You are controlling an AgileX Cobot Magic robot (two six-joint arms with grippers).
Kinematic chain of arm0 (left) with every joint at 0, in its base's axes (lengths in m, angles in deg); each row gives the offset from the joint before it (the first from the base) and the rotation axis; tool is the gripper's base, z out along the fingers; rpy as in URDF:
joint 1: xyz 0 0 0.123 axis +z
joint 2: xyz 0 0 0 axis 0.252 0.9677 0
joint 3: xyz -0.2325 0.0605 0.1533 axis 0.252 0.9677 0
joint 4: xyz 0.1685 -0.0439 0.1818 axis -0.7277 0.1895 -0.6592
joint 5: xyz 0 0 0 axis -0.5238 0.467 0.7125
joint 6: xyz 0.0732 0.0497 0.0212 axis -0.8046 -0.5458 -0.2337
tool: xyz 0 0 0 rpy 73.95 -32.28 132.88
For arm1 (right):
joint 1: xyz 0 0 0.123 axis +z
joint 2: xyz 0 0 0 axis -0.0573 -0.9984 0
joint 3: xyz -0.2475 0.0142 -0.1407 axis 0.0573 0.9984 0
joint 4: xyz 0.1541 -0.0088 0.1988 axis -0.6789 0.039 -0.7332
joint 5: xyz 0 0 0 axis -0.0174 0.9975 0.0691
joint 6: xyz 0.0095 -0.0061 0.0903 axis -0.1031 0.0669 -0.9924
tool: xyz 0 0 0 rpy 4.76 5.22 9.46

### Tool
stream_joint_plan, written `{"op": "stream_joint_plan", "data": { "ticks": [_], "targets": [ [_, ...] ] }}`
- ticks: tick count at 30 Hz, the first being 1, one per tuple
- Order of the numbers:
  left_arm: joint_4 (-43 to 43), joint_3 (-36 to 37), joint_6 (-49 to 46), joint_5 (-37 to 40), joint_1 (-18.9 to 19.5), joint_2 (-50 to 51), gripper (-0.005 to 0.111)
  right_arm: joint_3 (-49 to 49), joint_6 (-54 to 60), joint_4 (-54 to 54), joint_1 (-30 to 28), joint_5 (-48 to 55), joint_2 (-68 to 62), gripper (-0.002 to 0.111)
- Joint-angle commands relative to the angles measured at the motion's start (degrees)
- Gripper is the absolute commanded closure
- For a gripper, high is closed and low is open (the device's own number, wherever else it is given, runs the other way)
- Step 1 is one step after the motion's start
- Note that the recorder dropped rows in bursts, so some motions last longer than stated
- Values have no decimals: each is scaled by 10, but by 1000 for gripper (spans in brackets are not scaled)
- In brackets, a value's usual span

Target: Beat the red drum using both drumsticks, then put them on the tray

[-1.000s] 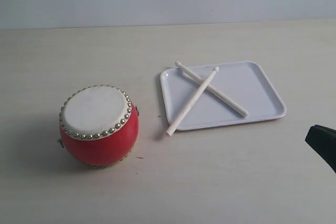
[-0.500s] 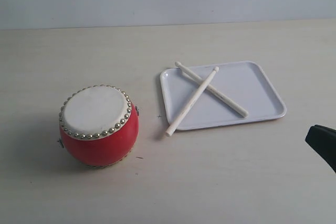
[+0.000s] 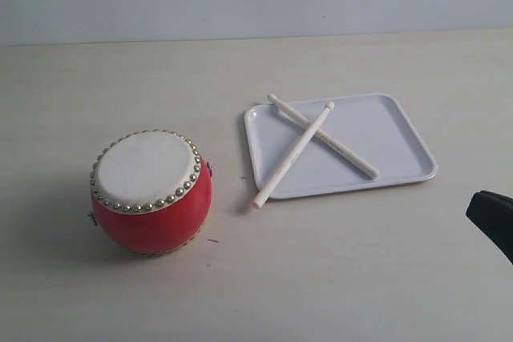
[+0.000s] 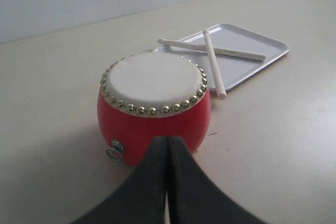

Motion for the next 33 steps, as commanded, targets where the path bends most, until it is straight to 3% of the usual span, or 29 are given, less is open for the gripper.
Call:
{"op": "stream_joint_plan", "data": {
  "ticks": [1,6,16,33],
  "targets": [
    [4,0,27,-4,2,-3,107,2,1,1,1,-2,1,108],
    [4,0,27,-4,9,-3,107,2,1,1,1,-2,1,108],
    [4,0,27,-4,136,-3,107,2,2,1,1,-2,1,108],
    [-3,0,26,-2,280,-3,107,2,2,1,1,-4,1,108]
  ]
}}
